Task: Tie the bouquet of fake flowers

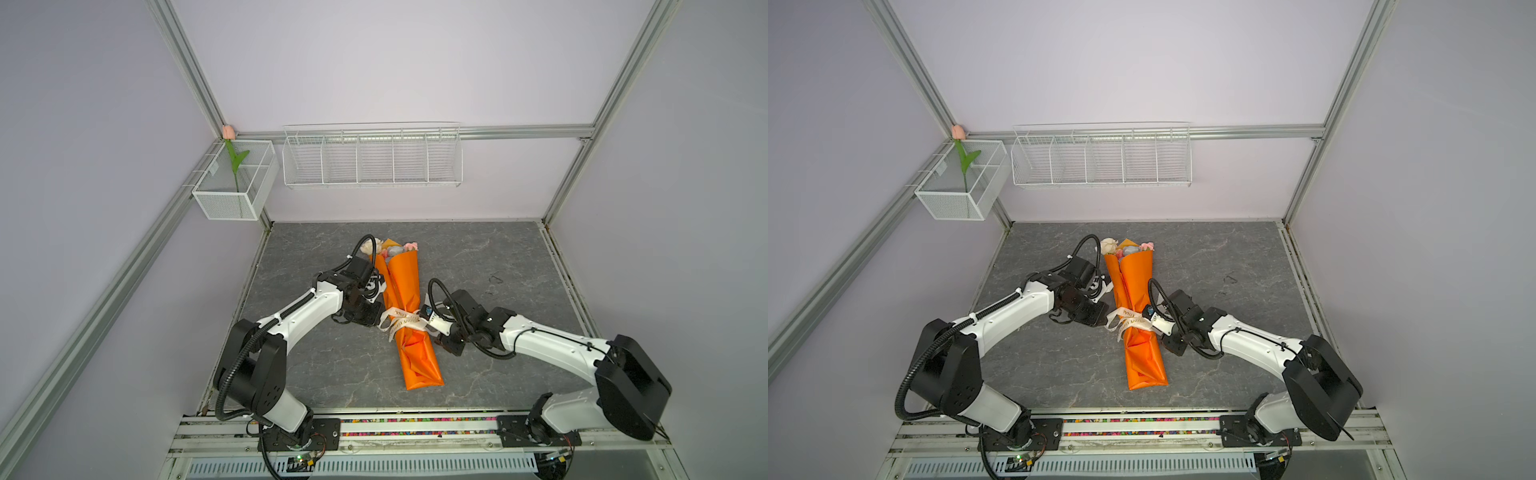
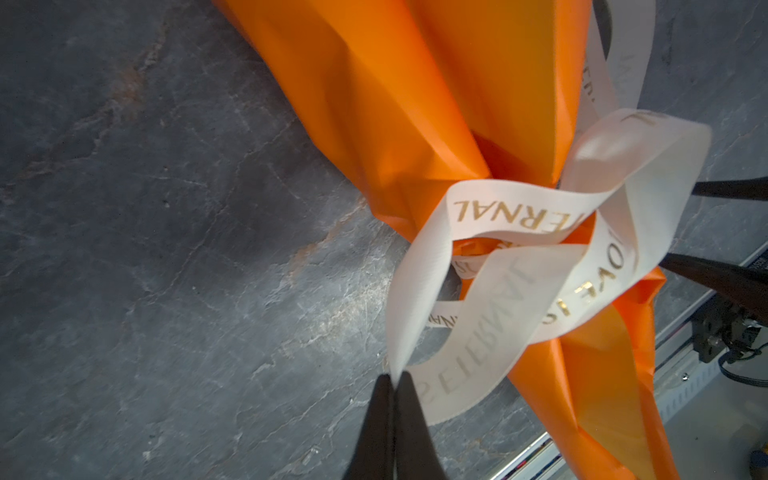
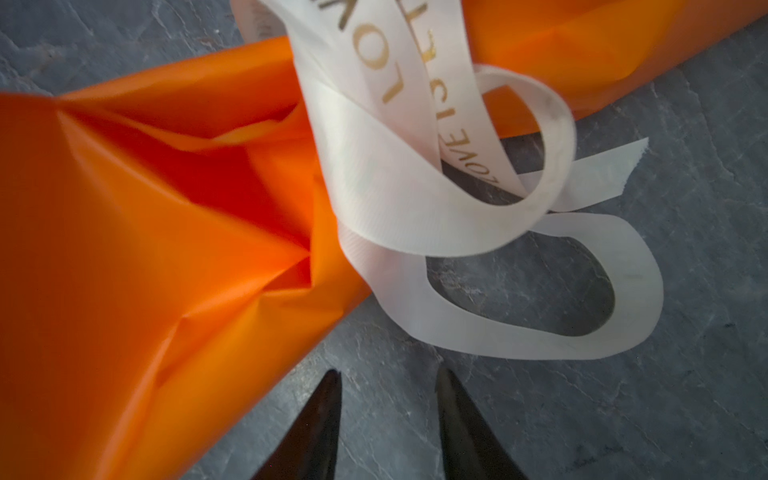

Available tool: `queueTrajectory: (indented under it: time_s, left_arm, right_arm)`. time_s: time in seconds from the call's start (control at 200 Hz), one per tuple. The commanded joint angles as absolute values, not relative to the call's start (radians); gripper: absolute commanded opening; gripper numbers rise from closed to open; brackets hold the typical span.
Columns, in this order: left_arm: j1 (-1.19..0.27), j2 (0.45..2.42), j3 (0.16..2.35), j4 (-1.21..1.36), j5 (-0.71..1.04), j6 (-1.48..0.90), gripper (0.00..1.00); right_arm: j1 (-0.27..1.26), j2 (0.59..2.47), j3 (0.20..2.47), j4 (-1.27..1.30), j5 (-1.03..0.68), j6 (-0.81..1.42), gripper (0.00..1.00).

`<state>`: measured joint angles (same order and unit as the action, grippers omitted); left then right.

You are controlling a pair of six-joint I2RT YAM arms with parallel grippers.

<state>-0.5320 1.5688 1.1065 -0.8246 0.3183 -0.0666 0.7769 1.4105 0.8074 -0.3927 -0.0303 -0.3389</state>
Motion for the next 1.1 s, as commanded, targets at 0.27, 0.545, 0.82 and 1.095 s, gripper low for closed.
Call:
queueTrajectory:
  time_s: [0.27, 0.545, 0.82, 1.095]
  left_arm:
    - [-0.532, 1.577, 1.129, -0.830, 0.337, -0.049, 0.00]
    - [-0.521, 1.581, 1.133, -0.846, 0.317, -0.042, 0.00]
    - [-0.495, 1.587, 1.158, -0.910, 0.213, 0.014, 0.00]
    - [-0.435, 1.602, 1.160, -0.954, 0.090, 0.010, 0.00]
  right_arm:
    - [0.798, 1.568, 0.829, -0.243, 0.013, -0.588, 0.43]
    - [0.771, 1.439, 0.763, -0.131, 0.039, -0.512, 0.06]
    - [0.680, 1.358, 0.768, -0.164, 0.040, -0.333, 0.06]
    - [0.678, 1.459, 0.844, -0.235, 0.065, -0.284, 0.06]
